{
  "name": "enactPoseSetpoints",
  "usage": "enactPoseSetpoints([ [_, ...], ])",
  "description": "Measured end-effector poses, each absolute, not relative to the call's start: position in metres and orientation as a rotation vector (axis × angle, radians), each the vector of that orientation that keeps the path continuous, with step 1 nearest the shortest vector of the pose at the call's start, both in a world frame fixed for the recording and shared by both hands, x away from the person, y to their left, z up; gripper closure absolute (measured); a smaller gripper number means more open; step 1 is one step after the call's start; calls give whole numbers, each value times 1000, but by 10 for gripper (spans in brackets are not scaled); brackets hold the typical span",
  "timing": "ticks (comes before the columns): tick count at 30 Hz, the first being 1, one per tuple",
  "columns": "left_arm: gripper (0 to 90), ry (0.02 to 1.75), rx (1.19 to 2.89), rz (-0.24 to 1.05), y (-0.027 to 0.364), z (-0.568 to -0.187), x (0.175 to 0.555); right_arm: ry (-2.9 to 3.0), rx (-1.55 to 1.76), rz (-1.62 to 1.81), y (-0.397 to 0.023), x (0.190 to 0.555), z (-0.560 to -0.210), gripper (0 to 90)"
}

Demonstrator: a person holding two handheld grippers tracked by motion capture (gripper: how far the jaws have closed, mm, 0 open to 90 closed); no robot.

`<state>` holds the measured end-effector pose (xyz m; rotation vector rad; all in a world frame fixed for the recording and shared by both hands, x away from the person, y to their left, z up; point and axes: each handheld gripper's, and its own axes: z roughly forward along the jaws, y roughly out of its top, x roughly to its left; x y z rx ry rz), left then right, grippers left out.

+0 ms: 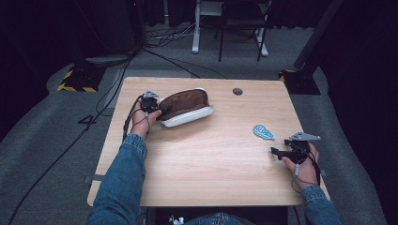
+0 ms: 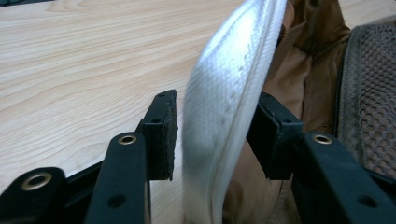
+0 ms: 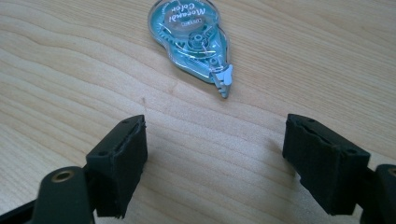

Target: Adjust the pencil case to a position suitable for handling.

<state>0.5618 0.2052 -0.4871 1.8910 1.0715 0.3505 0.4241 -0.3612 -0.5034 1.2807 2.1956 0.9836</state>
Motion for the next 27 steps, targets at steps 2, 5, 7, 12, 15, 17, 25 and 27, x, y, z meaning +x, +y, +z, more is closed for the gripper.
enactPoseSetpoints([
  [2, 572, 1064, 1899, 346, 204, -488, 563, 2196, 1281, 984, -361, 424, -503, 221],
  [5, 630, 1062, 1898, 340, 204, -489, 563, 2196, 1281, 984, -361, 424, -503, 221],
  [7, 672, 1055, 1905, 342, 204, -489, 563, 2196, 1280, 984, -361, 424, -503, 221],
  [12, 815, 1009, 1946, 264, 200, -484, 558, 2197, 1279, 984, -361, 424, -503, 221],
  [15, 848, 997, 1962, 255, 196, -481, 555, 2197, 1280, 984, -361, 424, -503, 222],
  [17, 855, 995, 1969, 257, 195, -479, 553, 2197, 1280, 985, -361, 424, -503, 221],
  [25, 867, 982, 1982, 248, 192, -468, 547, 2197, 1279, 984, -361, 424, -503, 221],
  [27, 868, 973, 1969, 247, 191, -464, 544, 2197, 1279, 984, -361, 424, -503, 221],
])
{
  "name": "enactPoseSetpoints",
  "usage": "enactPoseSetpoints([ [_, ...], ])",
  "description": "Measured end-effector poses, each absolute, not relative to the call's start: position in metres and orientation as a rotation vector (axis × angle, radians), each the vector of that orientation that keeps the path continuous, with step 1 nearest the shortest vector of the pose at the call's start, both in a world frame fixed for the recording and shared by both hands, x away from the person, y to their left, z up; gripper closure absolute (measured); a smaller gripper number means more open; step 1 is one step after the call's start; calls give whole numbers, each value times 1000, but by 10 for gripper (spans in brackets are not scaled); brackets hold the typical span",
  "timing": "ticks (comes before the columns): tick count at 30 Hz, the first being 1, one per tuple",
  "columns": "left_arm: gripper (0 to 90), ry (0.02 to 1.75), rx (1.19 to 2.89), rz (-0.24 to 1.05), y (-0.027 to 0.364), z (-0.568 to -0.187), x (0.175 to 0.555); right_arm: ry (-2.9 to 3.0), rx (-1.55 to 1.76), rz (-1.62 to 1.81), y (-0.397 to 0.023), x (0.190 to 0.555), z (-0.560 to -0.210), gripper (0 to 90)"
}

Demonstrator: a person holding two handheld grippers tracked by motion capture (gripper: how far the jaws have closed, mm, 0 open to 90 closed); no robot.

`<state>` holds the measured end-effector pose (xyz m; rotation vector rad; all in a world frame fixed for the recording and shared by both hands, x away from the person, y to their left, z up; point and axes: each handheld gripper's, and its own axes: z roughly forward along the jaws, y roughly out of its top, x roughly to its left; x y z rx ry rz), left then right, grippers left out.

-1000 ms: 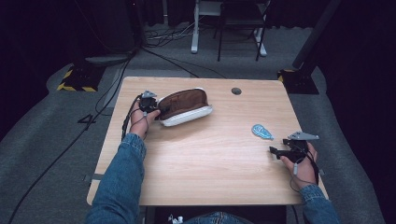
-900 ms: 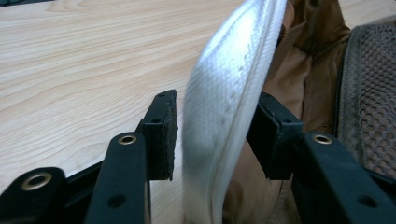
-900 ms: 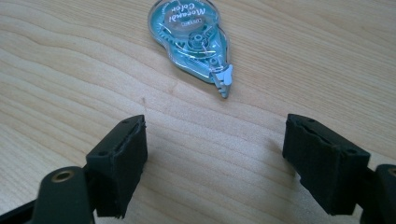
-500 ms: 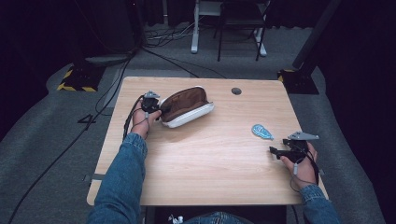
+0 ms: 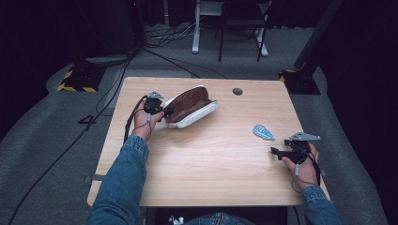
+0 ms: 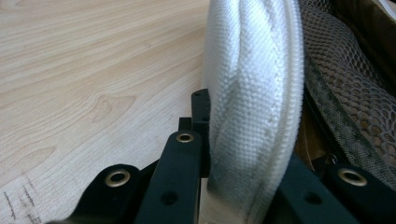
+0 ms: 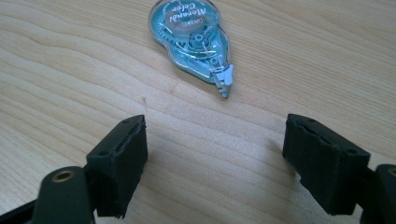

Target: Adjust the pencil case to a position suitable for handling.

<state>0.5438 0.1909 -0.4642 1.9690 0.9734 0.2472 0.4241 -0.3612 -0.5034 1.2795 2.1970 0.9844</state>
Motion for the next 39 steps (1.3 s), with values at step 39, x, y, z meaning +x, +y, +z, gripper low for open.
enactPoseSetpoints([
  [39, 868, 724, 1999, 168, 162, -405, 440, 2214, 1255, 991, -361, 424, -504, 221],
])
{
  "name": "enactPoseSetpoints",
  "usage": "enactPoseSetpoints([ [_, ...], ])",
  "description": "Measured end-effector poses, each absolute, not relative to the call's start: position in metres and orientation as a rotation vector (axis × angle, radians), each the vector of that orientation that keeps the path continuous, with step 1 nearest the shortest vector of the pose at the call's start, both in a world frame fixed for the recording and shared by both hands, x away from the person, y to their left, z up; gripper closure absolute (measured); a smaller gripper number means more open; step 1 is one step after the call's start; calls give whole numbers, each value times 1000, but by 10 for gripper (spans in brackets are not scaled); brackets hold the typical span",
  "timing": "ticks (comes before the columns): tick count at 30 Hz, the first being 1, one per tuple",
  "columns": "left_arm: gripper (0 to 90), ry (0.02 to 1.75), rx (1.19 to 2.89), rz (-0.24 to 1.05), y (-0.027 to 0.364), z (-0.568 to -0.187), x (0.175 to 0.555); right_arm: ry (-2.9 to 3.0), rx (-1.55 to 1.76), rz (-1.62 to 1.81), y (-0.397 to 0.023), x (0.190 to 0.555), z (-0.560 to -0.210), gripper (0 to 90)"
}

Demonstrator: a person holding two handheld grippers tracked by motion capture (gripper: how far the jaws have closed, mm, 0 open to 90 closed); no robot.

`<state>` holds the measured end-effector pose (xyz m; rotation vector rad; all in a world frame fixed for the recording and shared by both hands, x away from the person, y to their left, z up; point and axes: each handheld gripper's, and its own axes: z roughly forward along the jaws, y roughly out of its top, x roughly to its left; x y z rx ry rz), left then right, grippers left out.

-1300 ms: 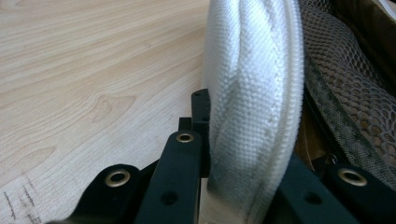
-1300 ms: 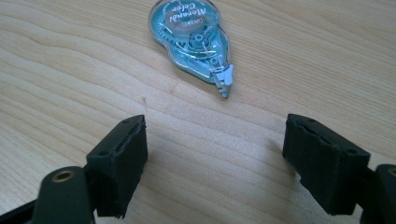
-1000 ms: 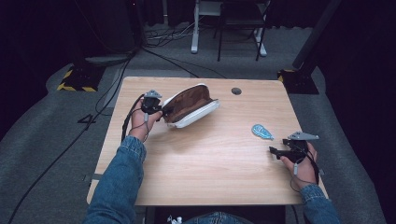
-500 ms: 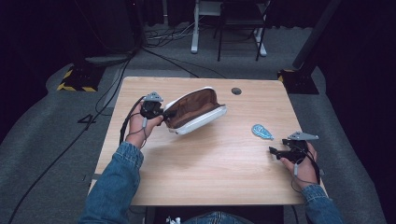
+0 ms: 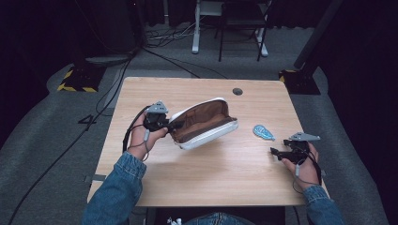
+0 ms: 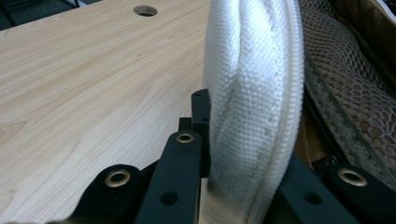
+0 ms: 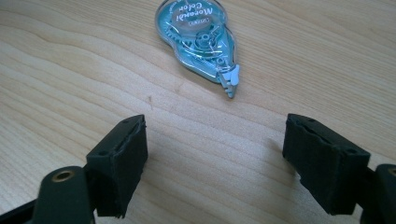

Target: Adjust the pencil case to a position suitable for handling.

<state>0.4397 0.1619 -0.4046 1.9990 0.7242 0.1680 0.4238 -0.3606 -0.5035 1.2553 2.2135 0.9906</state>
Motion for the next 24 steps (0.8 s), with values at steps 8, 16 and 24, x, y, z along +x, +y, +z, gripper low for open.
enactPoseSetpoints([
  [8, 867, 694, 2017, 107, 153, -413, 425, 2218, 1252, 992, -360, 423, -503, 221],
  [16, 867, 659, 2037, 72, 145, -418, 412, 2219, 1253, 993, -360, 422, -503, 221],
  [24, 866, 615, 2071, 32, 133, -428, 404, 2221, 1250, 993, -360, 422, -503, 221],
])
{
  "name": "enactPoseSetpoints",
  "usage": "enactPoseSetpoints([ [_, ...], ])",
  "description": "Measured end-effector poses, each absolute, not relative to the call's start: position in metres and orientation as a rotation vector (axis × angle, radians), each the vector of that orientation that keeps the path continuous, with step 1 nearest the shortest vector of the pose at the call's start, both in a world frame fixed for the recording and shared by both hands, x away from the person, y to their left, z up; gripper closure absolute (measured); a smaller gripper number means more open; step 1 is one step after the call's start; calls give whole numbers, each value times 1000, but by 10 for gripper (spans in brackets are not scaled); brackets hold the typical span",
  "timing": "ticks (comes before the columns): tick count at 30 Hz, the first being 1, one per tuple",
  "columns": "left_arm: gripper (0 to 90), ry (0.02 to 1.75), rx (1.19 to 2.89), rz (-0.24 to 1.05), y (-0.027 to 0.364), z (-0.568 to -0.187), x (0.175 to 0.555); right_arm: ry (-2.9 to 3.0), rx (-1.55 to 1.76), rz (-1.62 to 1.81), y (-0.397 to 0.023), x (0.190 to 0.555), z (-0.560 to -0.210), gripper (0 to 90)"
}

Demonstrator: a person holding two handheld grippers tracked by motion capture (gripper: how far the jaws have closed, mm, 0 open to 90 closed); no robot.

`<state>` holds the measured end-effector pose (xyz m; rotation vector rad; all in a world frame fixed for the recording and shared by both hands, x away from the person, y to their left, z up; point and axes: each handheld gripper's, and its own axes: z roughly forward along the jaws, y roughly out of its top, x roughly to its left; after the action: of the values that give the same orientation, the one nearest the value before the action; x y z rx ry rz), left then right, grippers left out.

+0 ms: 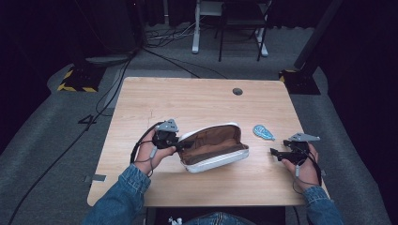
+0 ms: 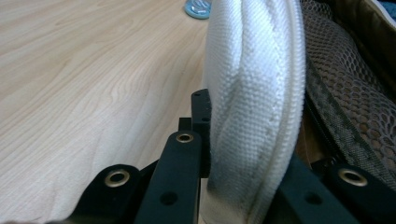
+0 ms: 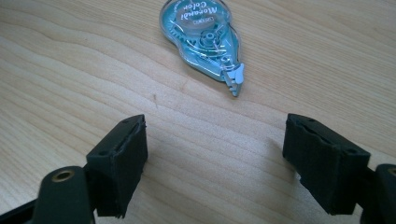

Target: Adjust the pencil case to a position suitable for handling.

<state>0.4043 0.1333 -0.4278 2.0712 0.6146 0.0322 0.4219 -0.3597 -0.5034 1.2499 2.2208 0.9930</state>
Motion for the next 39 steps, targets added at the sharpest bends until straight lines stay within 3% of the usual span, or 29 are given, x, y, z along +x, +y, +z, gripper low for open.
enactPoseSetpoints([
  [39, 860, 522, 2122, -46, 100, -467, 396, 2229, 1240, 996, -359, 422, -503, 221],
])
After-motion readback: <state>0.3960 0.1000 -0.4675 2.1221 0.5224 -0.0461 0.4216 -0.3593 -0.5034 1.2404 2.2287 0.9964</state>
